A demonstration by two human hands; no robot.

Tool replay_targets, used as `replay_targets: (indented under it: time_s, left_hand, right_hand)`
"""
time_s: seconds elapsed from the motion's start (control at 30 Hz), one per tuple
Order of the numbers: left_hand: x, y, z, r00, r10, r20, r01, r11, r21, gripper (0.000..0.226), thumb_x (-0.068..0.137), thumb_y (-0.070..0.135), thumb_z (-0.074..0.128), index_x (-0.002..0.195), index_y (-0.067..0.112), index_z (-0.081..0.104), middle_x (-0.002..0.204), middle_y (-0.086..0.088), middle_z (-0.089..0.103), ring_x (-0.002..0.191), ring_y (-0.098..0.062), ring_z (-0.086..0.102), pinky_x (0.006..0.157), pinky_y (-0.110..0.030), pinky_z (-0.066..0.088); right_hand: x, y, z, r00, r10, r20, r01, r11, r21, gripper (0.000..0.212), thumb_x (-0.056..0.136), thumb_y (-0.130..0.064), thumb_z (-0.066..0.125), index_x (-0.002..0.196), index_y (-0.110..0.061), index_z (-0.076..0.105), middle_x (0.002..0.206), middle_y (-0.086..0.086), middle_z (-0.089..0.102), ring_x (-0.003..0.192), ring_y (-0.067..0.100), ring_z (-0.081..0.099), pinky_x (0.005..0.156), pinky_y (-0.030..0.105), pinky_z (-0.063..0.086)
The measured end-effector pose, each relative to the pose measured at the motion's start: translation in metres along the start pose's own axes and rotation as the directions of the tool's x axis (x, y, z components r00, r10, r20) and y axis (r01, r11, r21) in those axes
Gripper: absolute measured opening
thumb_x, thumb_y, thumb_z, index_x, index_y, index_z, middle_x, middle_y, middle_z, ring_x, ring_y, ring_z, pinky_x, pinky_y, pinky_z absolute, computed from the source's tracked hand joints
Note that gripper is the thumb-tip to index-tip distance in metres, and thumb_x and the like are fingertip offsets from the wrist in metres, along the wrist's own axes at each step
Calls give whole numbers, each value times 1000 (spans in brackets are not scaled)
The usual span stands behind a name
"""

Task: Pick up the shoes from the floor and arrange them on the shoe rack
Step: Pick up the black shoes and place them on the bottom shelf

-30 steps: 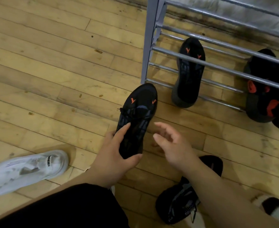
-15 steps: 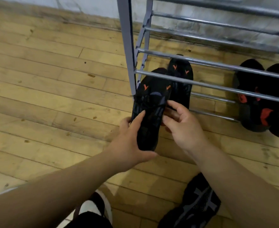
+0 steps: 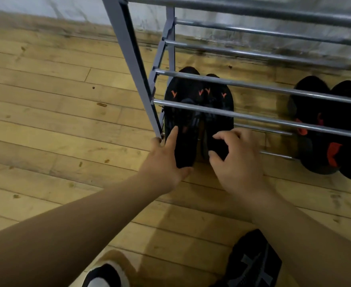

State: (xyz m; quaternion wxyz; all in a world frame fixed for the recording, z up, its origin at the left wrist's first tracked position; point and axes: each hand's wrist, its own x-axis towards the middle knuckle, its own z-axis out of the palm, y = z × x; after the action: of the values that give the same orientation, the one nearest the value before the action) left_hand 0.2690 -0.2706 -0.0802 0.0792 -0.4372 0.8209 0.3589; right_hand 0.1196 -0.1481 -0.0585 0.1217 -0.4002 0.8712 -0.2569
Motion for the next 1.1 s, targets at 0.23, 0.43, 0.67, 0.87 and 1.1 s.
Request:
replay_targets:
  time_s: [0.23,0.43,0.67,0.87,1.1]
  left_hand:
    - [-2,-12,4,1000,15,13,-14,994,-111,113,89,44,77,160,50,-12,145,0,50,128,-21,55,97,-31,50]
    - [-6,-12,-1,995,58,-84,-62,997,-45,95,101,36,63,163,42,-8,153,2,37,129,-19,54,100,-29,49]
    - [17,0,-19,997,56,-53,-50,992,118,88,100,52,56,164,39,-3,135,-7,62,110,-24,64,86,-37,56]
    - [18,2,-14,999,21,-48,-11,979,204,86,103,54,49,163,35,-11,110,-7,72,85,-21,65,65,-34,52]
    - [21,6,-18,998,-3,-67,16,981,192,85,104,55,47,163,34,-10,104,-6,70,81,-21,64,64,-36,54]
  right_hand:
    - [10,4,0,943,193,270,-214,976,49,71,90,-51,66,152,-43,33,163,0,24,144,25,34,112,41,39]
    - [3,11,7,951,211,225,-234,969,82,79,94,-54,63,159,-24,30,167,-3,23,153,17,21,122,34,21]
    - [-3,8,18,958,243,155,-268,948,169,81,92,-58,62,158,-25,28,164,-4,27,150,17,25,117,33,28]
    - [-4,13,16,954,208,217,-240,962,131,92,88,-58,67,161,-28,18,167,-2,24,152,18,23,121,41,31]
    - [8,4,16,964,218,150,-237,965,117,88,90,-61,63,160,-28,21,162,-5,36,146,18,36,116,37,37]
